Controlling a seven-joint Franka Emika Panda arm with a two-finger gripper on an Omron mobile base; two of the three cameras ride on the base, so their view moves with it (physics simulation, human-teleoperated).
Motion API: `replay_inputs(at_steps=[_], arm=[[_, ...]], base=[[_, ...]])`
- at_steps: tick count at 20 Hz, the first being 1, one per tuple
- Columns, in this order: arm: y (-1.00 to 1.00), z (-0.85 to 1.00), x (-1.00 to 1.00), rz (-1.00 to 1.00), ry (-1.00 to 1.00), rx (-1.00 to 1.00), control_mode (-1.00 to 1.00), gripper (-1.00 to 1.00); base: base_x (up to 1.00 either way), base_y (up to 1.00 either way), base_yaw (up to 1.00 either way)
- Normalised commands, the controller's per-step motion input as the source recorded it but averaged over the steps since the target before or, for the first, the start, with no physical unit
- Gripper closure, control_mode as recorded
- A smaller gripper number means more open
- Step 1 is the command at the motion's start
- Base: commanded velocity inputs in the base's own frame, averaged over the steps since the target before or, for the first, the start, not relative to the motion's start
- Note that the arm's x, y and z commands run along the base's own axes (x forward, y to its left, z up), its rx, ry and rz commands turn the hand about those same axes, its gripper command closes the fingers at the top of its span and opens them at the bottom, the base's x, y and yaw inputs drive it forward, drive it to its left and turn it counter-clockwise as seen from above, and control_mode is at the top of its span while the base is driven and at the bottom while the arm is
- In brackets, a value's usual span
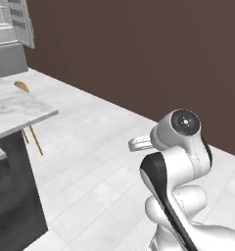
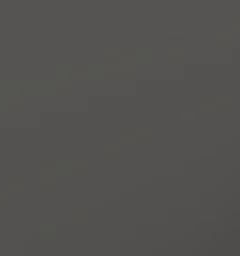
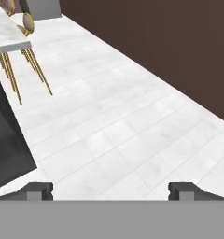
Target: Pick the egg and butter from the fridge and place them by the bowl for mixing.
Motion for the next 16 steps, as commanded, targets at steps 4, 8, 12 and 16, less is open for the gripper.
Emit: replay_inputs(at_steps=[4, 8, 12, 16], arm=[[0.00, 0.00, 0.00, 0.00, 0.00, 0.00, 1.00, -1.00], [0.00, 0.00, 0.00, 0.00, 0.00, 0.00, 1.00, -1.00], [0.00, 0.00, 0.00, 0.00, 0.00, 0.00, 1.00, -1.00], [0.00, 0.00, 0.00, 0.00, 0.00, 0.00, 1.00, -1.00]], base=[[1.00, -0.67, 0.01], [1.00, -0.37, 0.05], [1.00, -0.19, 0.06], [1.00, -0.02, 0.12]])
